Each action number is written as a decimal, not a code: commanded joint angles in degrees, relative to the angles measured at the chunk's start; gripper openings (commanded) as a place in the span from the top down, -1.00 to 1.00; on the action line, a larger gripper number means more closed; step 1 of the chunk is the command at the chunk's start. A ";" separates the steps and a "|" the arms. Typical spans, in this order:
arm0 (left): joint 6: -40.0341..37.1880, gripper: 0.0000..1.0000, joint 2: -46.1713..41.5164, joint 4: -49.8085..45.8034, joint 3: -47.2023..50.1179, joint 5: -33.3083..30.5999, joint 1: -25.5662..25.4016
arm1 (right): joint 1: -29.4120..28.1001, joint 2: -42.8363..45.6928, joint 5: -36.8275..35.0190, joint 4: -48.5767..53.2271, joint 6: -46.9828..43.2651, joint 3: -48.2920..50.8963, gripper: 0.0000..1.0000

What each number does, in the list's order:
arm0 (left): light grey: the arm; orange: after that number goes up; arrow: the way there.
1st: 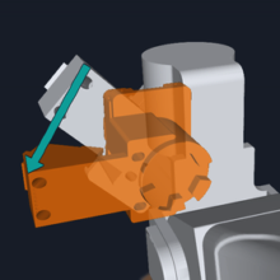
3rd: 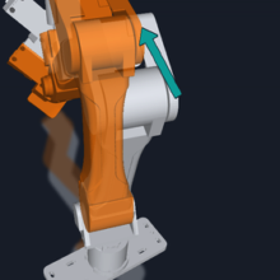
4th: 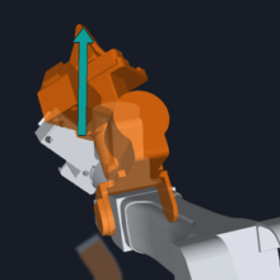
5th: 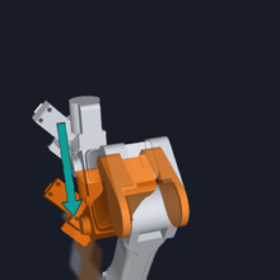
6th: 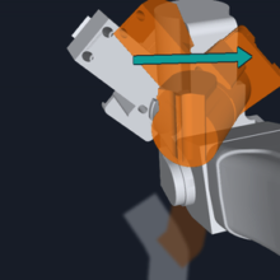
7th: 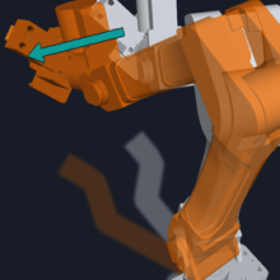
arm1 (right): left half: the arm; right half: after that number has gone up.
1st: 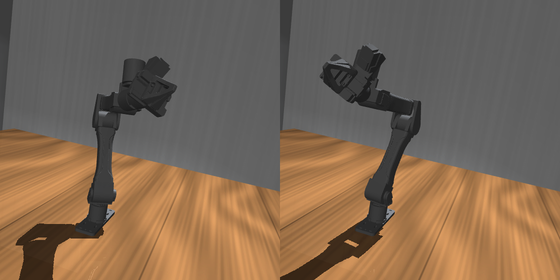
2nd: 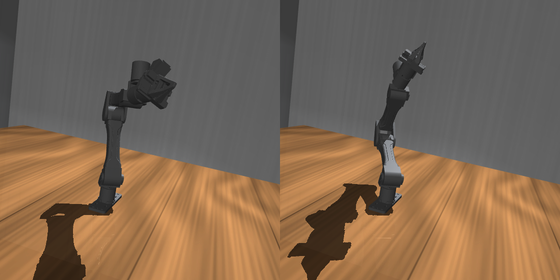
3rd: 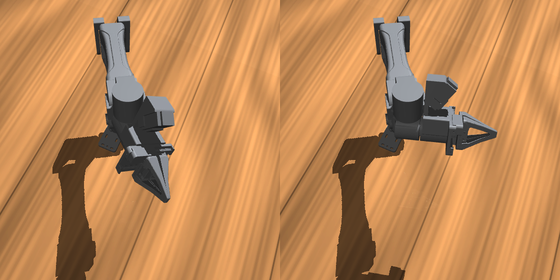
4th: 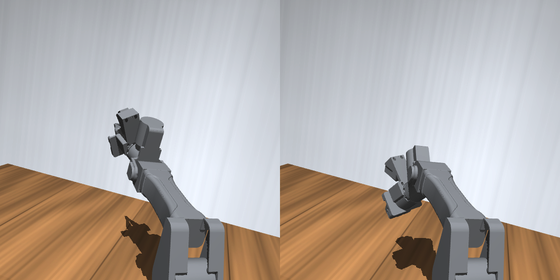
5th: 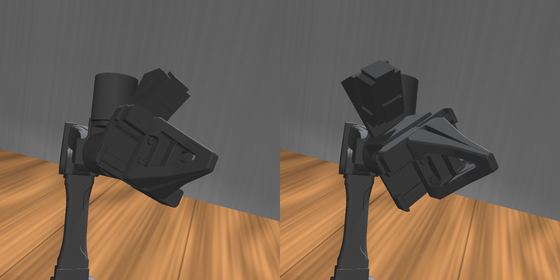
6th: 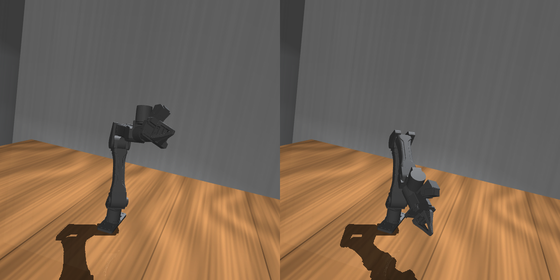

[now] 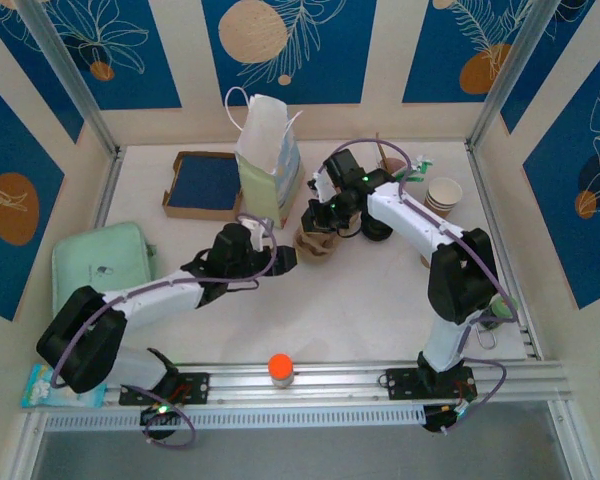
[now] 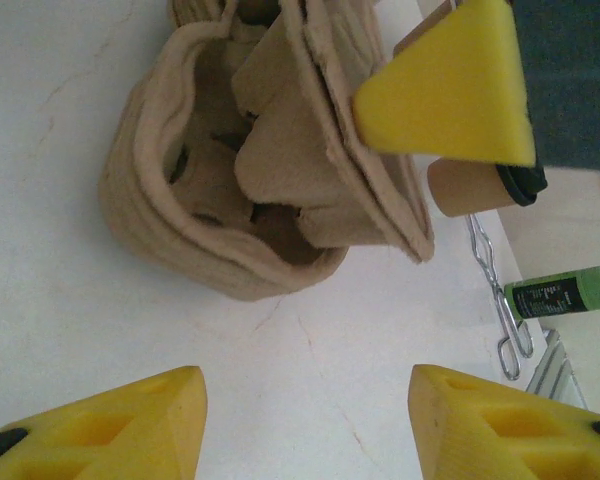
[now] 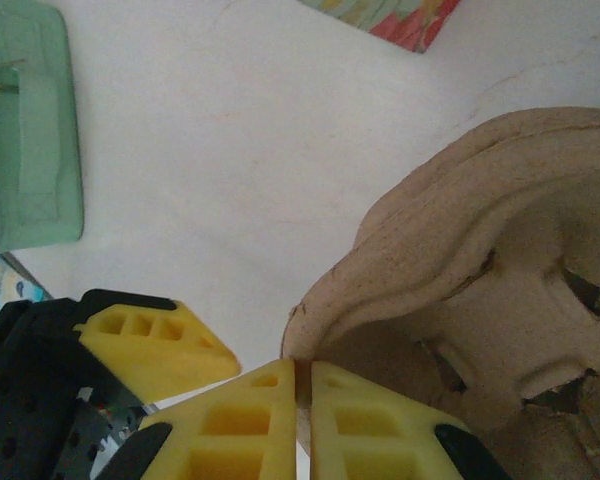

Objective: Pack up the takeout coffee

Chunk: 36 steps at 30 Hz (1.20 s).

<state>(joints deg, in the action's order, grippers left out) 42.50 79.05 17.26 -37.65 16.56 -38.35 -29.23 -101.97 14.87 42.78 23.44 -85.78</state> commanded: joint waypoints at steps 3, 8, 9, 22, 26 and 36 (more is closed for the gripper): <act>-0.69 -0.04 1.84 4.89 -2.65 2.43 0.83 | 0.32 3.35 4.45 -0.88 1.08 1.38 0.83; 0.03 0.04 3.37 7.05 -2.79 2.76 1.21 | 0.62 4.28 5.38 -1.51 1.45 2.43 0.83; 0.25 0.06 3.69 7.61 -2.81 2.86 1.32 | 0.69 4.53 5.56 -1.63 1.43 2.64 0.83; 0.65 0.12 4.70 9.53 -3.48 2.10 1.70 | 1.20 5.81 8.58 -3.22 2.05 4.83 0.84; 0.83 0.12 4.67 10.05 -3.59 2.26 1.87 | 1.37 6.11 9.02 -3.32 2.13 5.16 0.84; 1.31 0.12 4.32 11.26 -3.83 2.41 2.05 | 1.72 6.88 10.53 -4.20 2.67 5.99 0.84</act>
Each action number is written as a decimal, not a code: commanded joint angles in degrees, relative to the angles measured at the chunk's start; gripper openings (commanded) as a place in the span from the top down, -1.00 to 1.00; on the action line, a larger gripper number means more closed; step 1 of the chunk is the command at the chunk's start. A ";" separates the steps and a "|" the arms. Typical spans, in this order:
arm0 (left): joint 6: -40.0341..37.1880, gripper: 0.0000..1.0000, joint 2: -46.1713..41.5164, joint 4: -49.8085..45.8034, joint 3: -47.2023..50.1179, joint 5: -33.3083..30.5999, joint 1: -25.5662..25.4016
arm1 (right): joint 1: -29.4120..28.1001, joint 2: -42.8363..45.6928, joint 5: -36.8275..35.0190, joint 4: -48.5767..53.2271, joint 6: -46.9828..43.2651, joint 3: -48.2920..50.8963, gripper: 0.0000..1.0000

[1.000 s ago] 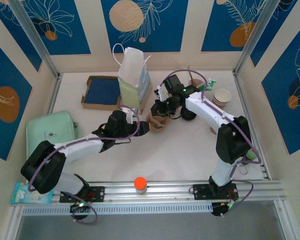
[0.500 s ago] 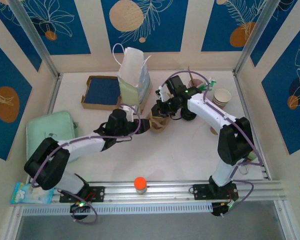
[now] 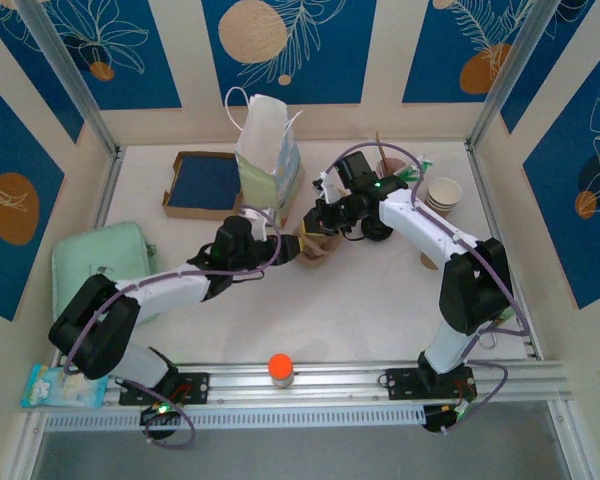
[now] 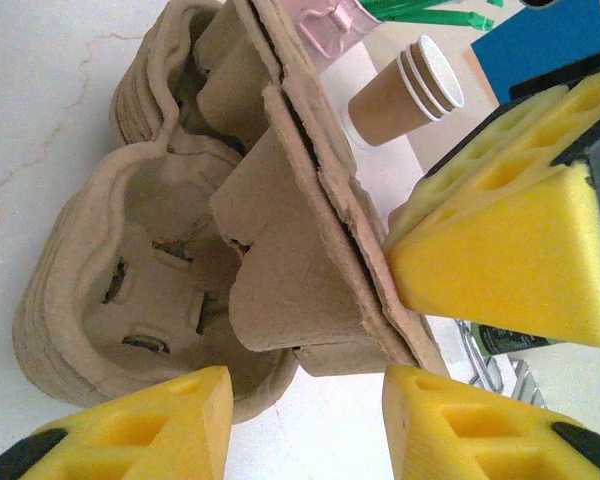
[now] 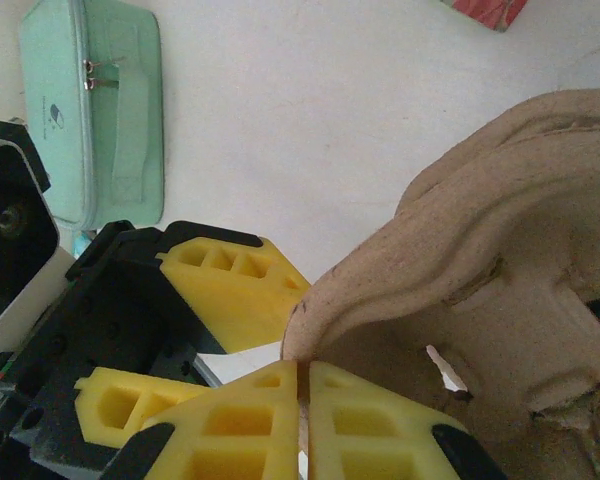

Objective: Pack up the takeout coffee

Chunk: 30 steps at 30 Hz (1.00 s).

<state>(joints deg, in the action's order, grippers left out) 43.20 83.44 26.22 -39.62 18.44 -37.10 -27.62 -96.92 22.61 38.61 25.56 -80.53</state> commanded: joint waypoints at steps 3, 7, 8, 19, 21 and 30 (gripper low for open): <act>0.62 0.12 -0.21 2.43 -1.96 0.49 0.81 | 0.11 1.83 2.79 -0.08 0.54 0.86 0.84; 0.75 0.12 -0.13 2.77 -2.13 0.54 0.91 | 0.19 1.77 3.08 -0.20 0.57 0.91 0.84; 0.83 0.12 -0.04 2.79 -2.13 0.52 0.89 | 0.19 1.85 3.11 -0.25 0.63 1.00 0.84; 1.84 0.13 -0.72 3.82 -1.59 0.81 0.98 | 0.63 2.05 3.22 -0.90 1.07 1.34 0.84; 1.89 0.13 -0.76 3.85 -1.43 0.55 0.98 | 0.63 2.04 3.47 -0.99 1.16 1.27 0.84; 2.23 0.13 0.14 4.52 -2.13 0.96 0.98 | 0.44 2.18 4.15 -1.26 1.43 1.44 0.84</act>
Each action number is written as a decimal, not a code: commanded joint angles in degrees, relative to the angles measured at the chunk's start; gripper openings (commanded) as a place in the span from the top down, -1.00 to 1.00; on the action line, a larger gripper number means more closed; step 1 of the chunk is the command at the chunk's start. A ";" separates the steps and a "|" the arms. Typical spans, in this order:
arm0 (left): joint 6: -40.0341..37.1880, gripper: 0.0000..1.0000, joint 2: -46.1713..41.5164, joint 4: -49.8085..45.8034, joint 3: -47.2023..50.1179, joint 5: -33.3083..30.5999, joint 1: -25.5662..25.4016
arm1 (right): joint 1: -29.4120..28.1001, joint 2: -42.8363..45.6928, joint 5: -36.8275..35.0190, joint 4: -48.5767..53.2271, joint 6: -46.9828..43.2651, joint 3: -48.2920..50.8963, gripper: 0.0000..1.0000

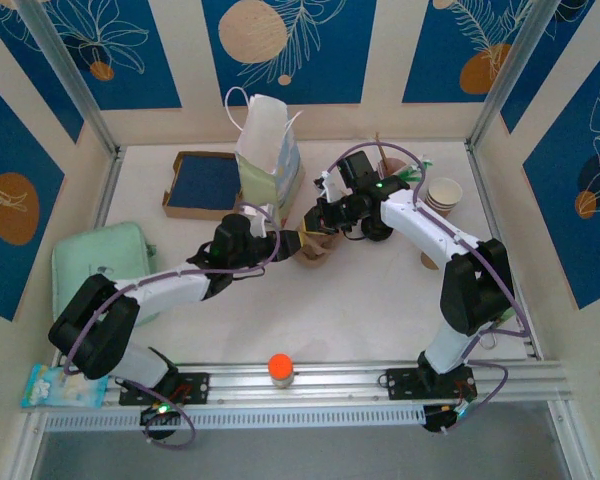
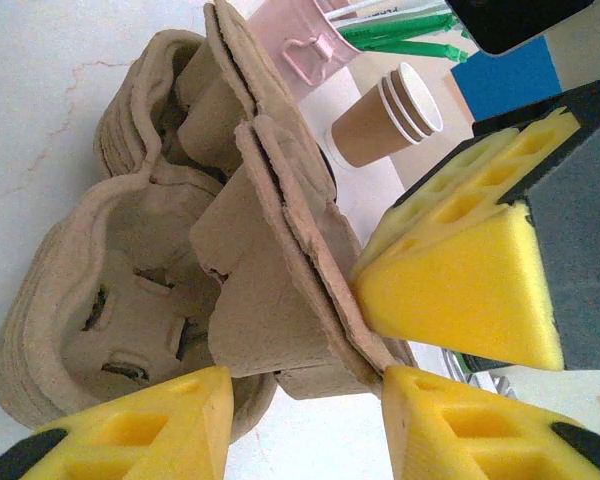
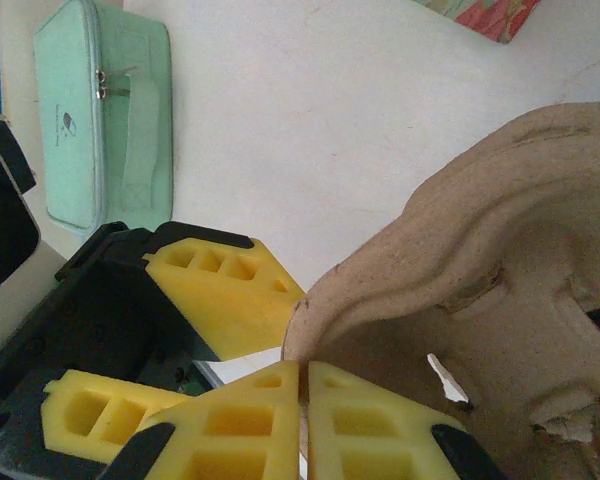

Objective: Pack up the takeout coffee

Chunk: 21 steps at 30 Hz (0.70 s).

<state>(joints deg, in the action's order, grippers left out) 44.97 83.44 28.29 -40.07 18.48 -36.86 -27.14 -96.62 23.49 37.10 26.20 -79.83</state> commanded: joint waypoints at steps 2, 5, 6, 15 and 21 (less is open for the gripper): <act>0.56 0.13 0.47 2.72 -1.67 0.96 0.74 | -0.19 1.89 3.61 0.16 0.85 0.73 0.84; 0.68 0.13 0.91 3.17 -1.67 0.91 0.74 | -0.20 1.96 4.32 -0.42 1.11 1.16 0.84; 0.73 0.13 1.09 3.24 -1.63 0.85 0.78 | -0.20 2.03 4.59 -0.74 1.30 1.33 0.84; 0.73 0.13 2.07 4.31 -0.62 0.15 0.75 | -0.02 2.48 4.91 -1.15 1.93 1.44 0.87; 0.47 0.13 2.53 4.58 -0.01 -0.20 0.74 | -0.02 2.85 5.52 -0.98 2.11 1.14 0.89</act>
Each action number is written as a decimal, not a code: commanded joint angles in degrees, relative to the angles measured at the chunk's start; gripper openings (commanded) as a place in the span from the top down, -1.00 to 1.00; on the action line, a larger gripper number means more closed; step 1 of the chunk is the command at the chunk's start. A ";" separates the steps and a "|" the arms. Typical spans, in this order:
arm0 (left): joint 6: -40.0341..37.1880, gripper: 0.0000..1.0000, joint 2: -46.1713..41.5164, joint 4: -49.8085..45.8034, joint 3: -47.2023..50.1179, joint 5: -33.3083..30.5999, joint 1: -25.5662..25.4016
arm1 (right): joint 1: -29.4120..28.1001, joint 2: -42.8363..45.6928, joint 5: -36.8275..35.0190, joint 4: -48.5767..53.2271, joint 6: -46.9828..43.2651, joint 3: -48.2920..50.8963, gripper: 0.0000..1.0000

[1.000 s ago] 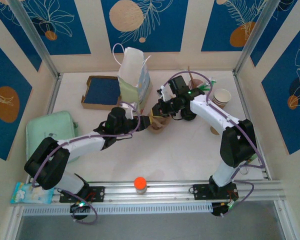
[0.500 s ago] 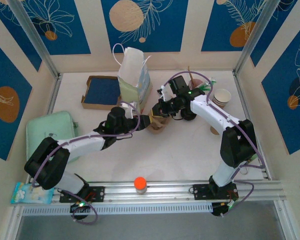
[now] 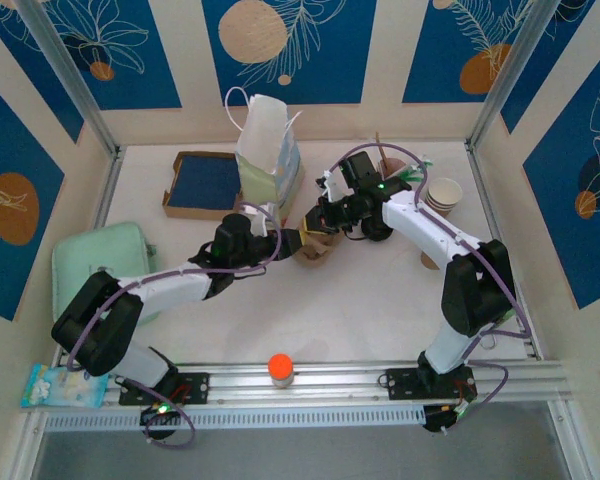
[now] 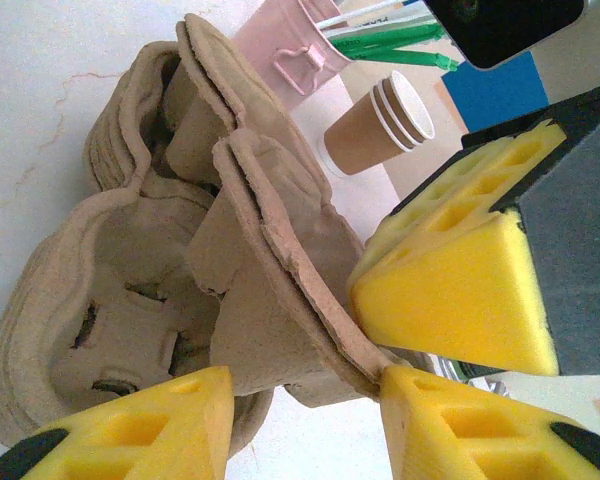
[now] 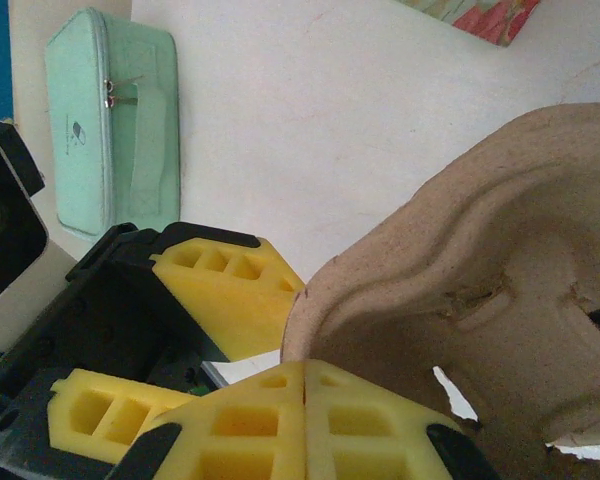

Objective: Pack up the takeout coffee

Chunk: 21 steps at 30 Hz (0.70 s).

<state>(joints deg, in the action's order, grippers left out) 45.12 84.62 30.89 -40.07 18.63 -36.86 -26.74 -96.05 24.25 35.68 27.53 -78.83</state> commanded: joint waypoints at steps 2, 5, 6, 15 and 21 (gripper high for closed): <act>0.23 0.13 1.51 2.10 0.33 -0.27 0.74 | -0.42 2.53 4.78 0.44 0.92 0.14 0.90; 0.23 0.13 1.62 2.49 1.35 -0.54 0.74 | -0.42 2.88 4.84 0.44 0.95 0.15 0.91; 0.23 0.13 1.69 2.58 1.67 -0.62 0.75 | -0.41 2.97 4.93 0.44 1.00 0.13 0.91; 0.06 0.13 1.19 2.77 3.66 -1.14 0.85 | -0.67 3.80 2.85 1.48 0.53 -0.09 0.89; -0.86 0.13 -0.83 0.91 3.48 -1.33 0.86 | -0.69 6.74 -5.07 3.46 1.77 1.57 0.39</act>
<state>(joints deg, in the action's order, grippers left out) 45.06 85.67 32.08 -36.62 17.89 -36.75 -27.31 -92.64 22.83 36.91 28.62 -78.41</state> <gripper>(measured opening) 0.435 0.276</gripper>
